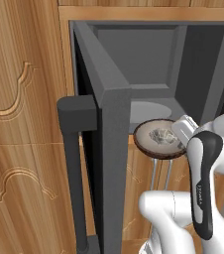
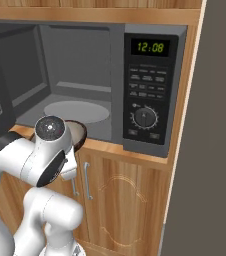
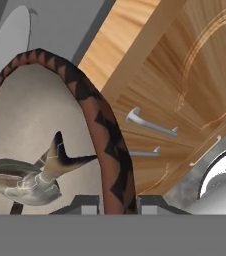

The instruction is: Remove the mango from the bowl and place it on the small plate. Then place the bowl with only the fish in the microwave, close the door, and press the start button to microwave the fish.

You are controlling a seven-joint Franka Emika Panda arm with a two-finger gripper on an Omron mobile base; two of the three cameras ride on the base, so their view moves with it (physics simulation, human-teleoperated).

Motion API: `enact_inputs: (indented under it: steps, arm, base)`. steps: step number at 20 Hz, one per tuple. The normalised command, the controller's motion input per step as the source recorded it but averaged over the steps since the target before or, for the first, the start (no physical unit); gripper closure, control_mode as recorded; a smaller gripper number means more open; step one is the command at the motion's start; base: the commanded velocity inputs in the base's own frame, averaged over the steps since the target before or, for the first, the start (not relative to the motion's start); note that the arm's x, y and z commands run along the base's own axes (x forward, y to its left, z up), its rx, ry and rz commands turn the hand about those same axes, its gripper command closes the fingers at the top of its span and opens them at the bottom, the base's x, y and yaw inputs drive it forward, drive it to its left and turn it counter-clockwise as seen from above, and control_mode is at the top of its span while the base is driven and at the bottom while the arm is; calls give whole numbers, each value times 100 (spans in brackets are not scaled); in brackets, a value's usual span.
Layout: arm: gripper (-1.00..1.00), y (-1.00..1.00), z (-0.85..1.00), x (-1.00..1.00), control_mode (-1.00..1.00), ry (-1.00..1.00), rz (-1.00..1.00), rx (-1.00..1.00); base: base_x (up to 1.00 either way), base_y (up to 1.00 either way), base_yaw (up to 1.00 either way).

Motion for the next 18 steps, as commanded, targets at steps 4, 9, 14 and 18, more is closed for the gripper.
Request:
enact_inputs:
  steps: [4,9,14,18]
  arm:
    - [100,0,0,0,100,0,0,0]
    - [100,0,25,-12,-100,-5,0,9]
    - [100,1,55,10,-100,-4,-1,10]
    - [100,2,25,37,-100,-1,0,14]
  base:
    - [0,0,0]
    - [0,0,0]
    - [0,0,0]
    - [0,0,0]
